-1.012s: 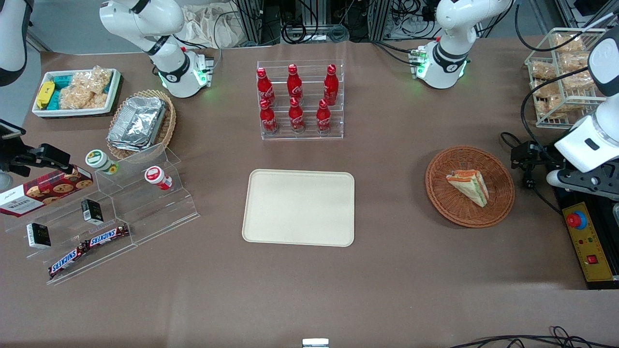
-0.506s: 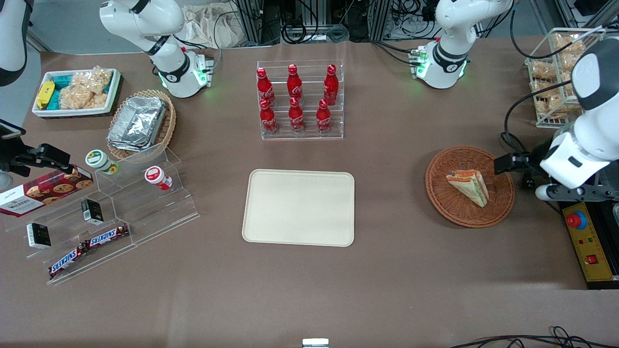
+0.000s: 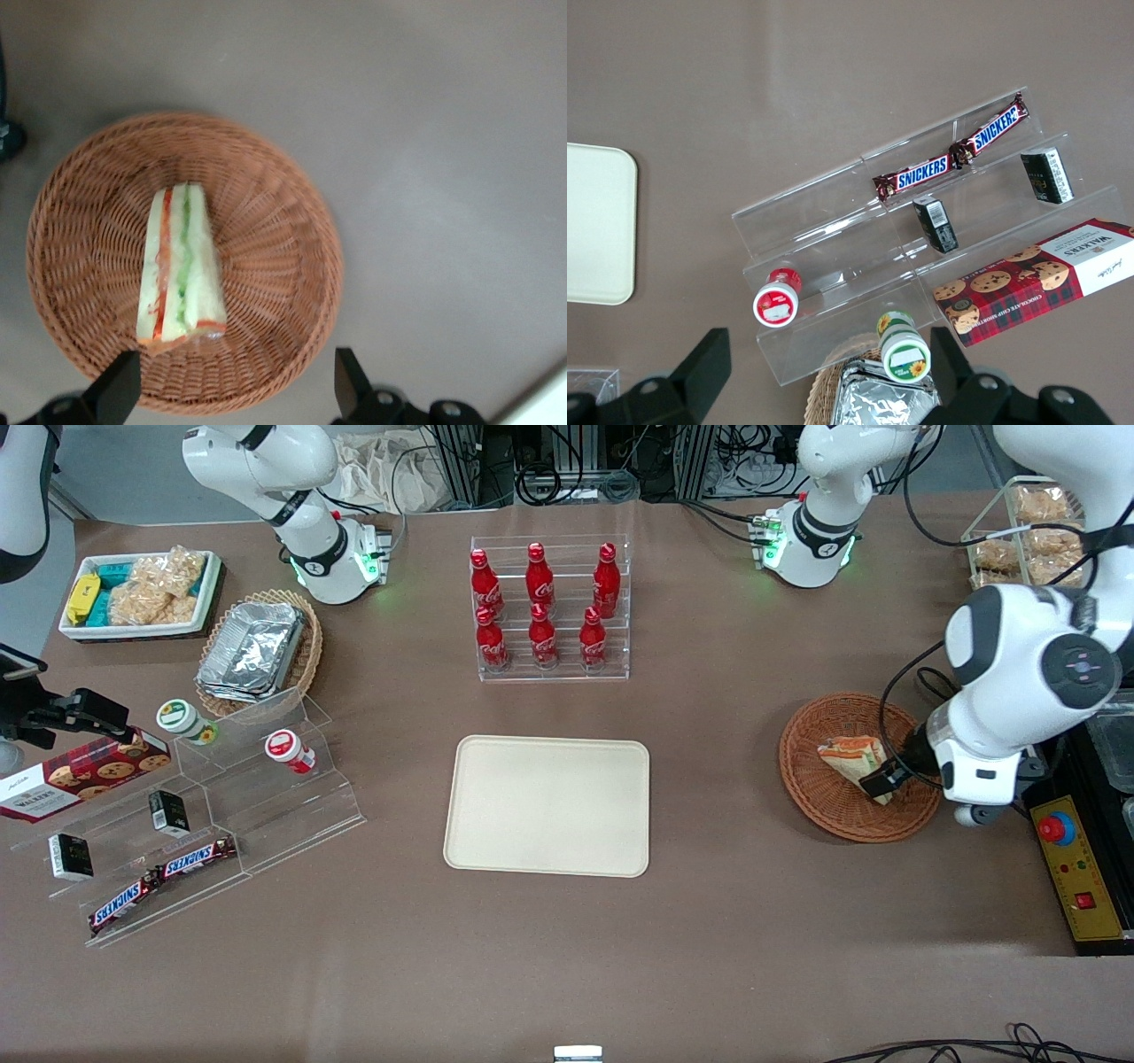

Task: Place sandwich from basket to tray
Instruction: 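Move the left gripper down over the wrapped sandwich in the wicker basket, then close the left gripper on the sandwich's wrapped end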

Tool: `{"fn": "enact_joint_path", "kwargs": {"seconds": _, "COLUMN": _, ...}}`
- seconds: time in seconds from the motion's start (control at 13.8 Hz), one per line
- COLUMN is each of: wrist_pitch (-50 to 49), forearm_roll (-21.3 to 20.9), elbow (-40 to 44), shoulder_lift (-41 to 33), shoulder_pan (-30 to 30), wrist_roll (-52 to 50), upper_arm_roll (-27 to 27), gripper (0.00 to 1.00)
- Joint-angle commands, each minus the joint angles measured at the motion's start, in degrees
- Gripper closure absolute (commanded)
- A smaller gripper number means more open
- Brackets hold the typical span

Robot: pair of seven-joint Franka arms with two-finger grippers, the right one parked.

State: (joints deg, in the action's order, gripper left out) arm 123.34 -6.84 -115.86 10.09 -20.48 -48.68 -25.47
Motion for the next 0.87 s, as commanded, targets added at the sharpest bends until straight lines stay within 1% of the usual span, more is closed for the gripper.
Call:
{"fn": "enact_joint_path", "kwargs": {"seconds": 0.0, "wrist_pitch": 4.36, "forearm_roll": -2.38, "elbow": -7.69, "shoulder_lift": -2.09, "shoulder_pan": -0.96, "wrist_roll": -4.31, "upper_arm_roll": 0.42, "gripper": 0.01}}
{"fn": "enact_joint_path", "kwargs": {"seconds": 0.22, "wrist_pitch": 4.72, "forearm_roll": -3.09, "elbow": -9.12, "shoulder_lift": -1.13, "shoulder_pan": -3.15, "wrist_roll": -5.72, "upper_arm_roll": 0.68, "gripper": 0.01}}
{"fn": "enact_joint_path", "kwargs": {"seconds": 0.29, "wrist_pitch": 5.07, "forearm_roll": -3.96, "elbow": -9.12, "shoulder_lift": 0.01, "shoulder_pan": -4.03, "wrist_roll": -6.07, "upper_arm_roll": 0.68, "gripper": 0.01}}
{"fn": "enact_joint_path", "kwargs": {"seconds": 0.51, "wrist_pitch": 10.59, "forearm_roll": -4.23, "elbow": -10.26, "shoulder_lift": 3.44, "shoulder_pan": -4.13, "wrist_roll": -8.62, "upper_arm_roll": 0.68, "gripper": 0.01}}
{"fn": "enact_joint_path", "kwargs": {"seconds": 0.8, "wrist_pitch": 12.54, "forearm_roll": -4.23, "elbow": -10.88, "shoulder_lift": 5.9, "shoulder_pan": -4.13, "wrist_roll": -10.46, "upper_arm_roll": 1.21, "gripper": 0.01}}
